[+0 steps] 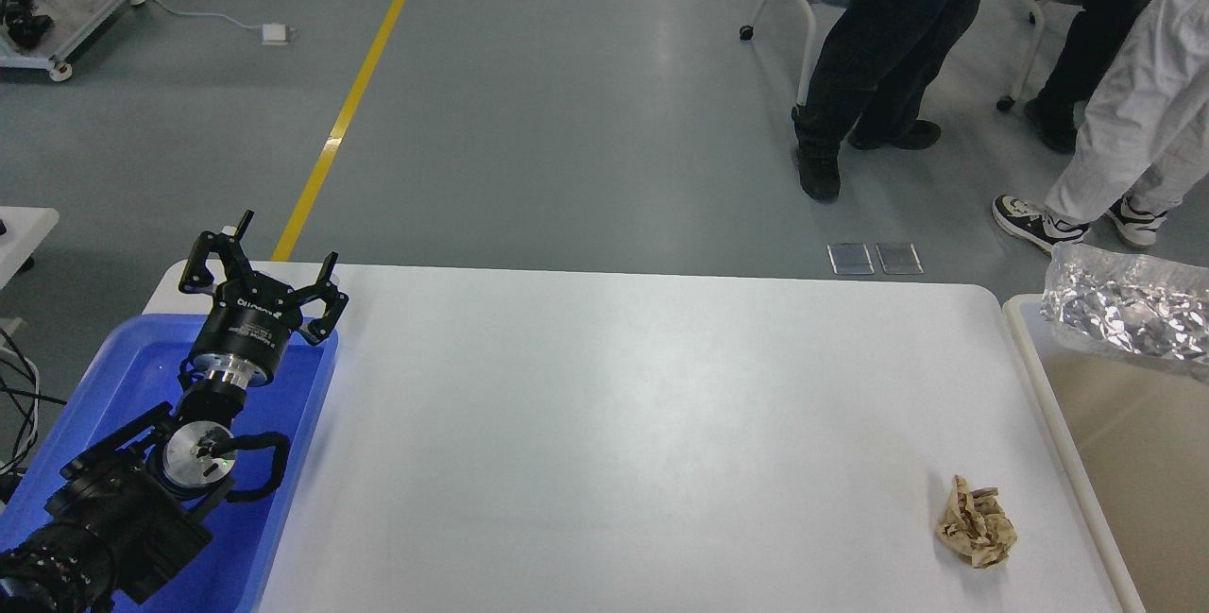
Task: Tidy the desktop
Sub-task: 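Release the foil ball into the white bin with the right gripper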
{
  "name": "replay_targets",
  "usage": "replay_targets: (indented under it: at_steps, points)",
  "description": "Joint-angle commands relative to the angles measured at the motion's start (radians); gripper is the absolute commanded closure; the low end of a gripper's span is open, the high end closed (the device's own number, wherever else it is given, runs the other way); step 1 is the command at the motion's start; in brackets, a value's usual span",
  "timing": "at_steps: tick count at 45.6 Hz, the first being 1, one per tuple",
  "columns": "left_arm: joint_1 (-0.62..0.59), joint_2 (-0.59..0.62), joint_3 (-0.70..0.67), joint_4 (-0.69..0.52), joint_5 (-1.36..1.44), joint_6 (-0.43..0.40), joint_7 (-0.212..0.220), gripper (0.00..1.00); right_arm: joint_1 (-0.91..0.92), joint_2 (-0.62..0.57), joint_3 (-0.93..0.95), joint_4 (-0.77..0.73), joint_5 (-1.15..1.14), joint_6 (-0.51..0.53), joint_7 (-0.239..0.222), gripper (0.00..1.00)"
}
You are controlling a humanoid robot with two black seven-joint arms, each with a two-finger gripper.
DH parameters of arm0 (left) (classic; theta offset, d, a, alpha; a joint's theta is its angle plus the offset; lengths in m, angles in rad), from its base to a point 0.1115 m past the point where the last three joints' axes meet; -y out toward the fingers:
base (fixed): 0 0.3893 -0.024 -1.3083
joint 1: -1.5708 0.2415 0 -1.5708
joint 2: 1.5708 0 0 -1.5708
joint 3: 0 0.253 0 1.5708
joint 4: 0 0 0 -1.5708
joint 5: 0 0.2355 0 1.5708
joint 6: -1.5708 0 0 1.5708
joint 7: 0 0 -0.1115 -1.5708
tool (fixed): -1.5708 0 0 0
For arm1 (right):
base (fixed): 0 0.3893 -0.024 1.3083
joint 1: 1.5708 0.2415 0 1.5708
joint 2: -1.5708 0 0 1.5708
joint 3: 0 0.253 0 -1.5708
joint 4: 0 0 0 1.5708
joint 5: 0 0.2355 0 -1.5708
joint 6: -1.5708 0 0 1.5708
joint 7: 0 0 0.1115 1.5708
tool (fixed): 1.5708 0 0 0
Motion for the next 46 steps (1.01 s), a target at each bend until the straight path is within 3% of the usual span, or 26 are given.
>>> replay_targets:
  at_steps: [1, 8, 14, 25, 33, 46]
  points:
    - [-0.001, 0.0, 0.0, 0.0, 0.0, 0.0, 0.0, 0.0, -0.109, 0.088, -0.002, -0.119, 0.414, 0.031, -0.078, 1.0]
    - [-0.001, 0.0, 0.0, 0.0, 0.0, 0.0, 0.0, 0.0, -0.189, 0.18, 0.012, -0.195, 0.605, 0.025, -0.147, 1.0]
    - [0.0, 0.0, 0.0, 0.0, -0.002, 0.0, 0.0, 0.0, -0.232, 0.226, 0.049, -0.201, 0.764, 0.017, -0.265, 1.0]
    - [0.0, 0.0, 0.0, 0.0, -0.002, 0.001, -0.002, 0.0, -0.27, 0.263, 0.188, -0.224, 0.89, -0.005, -0.425, 1.0]
    - [0.0, 0.0, 0.0, 0.0, -0.002, 0.001, 0.0, 0.0, -0.271, 0.268, 0.218, -0.234, 0.89, -0.028, -0.454, 1.0]
    - [-0.001, 0.0, 0.002, 0.0, -0.002, 0.001, 0.0, 0.0, -0.268, 0.277, 0.199, -0.234, 0.876, -0.046, -0.455, 1.0]
